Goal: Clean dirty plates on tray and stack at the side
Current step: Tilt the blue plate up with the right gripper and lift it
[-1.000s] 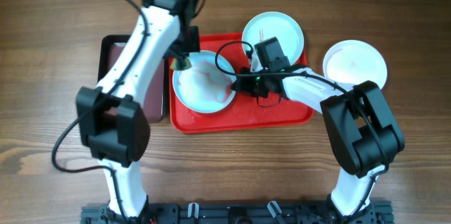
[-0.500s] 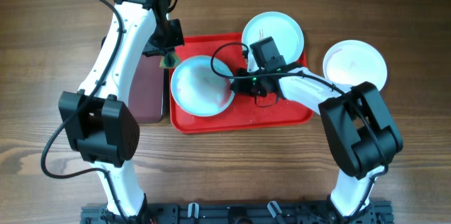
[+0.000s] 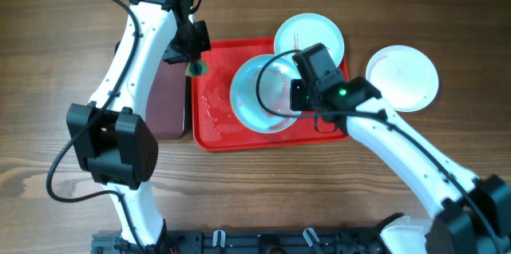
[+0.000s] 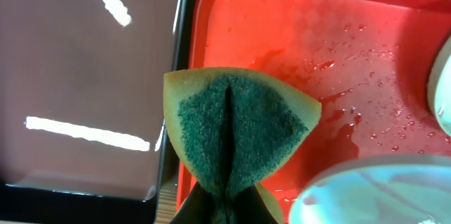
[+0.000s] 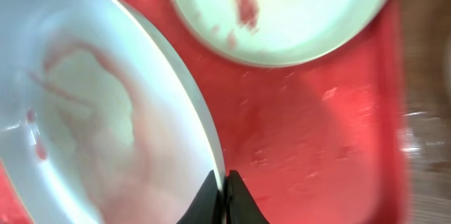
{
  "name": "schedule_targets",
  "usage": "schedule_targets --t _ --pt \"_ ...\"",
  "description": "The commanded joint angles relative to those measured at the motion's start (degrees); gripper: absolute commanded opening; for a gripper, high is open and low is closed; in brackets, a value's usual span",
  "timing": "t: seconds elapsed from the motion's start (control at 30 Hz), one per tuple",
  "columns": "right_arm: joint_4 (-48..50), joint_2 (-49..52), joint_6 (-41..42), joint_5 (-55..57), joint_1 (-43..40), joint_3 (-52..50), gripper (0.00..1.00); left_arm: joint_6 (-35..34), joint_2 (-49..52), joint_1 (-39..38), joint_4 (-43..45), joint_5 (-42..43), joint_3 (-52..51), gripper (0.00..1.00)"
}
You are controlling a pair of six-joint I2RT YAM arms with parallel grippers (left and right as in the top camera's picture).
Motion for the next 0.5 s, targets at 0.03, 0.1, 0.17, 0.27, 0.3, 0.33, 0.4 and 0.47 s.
schedule_targets --t 0.03,0.1,0.17,0.27,0.3,0.33,0.4,0.47 --pt "-0.6 -3.4 -0.7 23.5 5.5 1.3 0.04 0.5 -1.2 -0.1 0.4 2.3 1.0 0.04" --pt "-0.6 -3.4 -0.8 30.7 8.3 1.3 0.04 0.5 -1.2 -0.1 0.4 2.6 1.0 0.04" --pt "-0.6 -3.4 -0.8 38.6 11.9 1.3 0.04 0.5 -1.2 -0.1 0.4 2.8 1.0 0.04" --pt "-0.5 -3.4 -0.9 46.4 15.9 1.3 0.04 0.5 -1.2 -0.1 0.4 2.8 1.0 0.04" --pt "-0.5 -3.4 -0.9 49.0 17.1 1.3 0.04 0.5 -1.2 -0.1 0.4 2.8 0.9 0.04" --pt "-0.5 -3.4 -1.6 52.6 18.4 1.3 0.04 0.5 -1.2 -0.1 0.4 2.8 0.9 0.04" --pt "0.6 -3.4 -3.9 57.9 20.5 1.3 0.04 0.5 -1.2 -0.1 0.4 2.8 0.9 0.04" --pt "2.3 -3.4 -6.6 61.8 22.3 1.3 0.04 0.5 -1.2 -0.1 0.4 2.8 0.9 0.04"
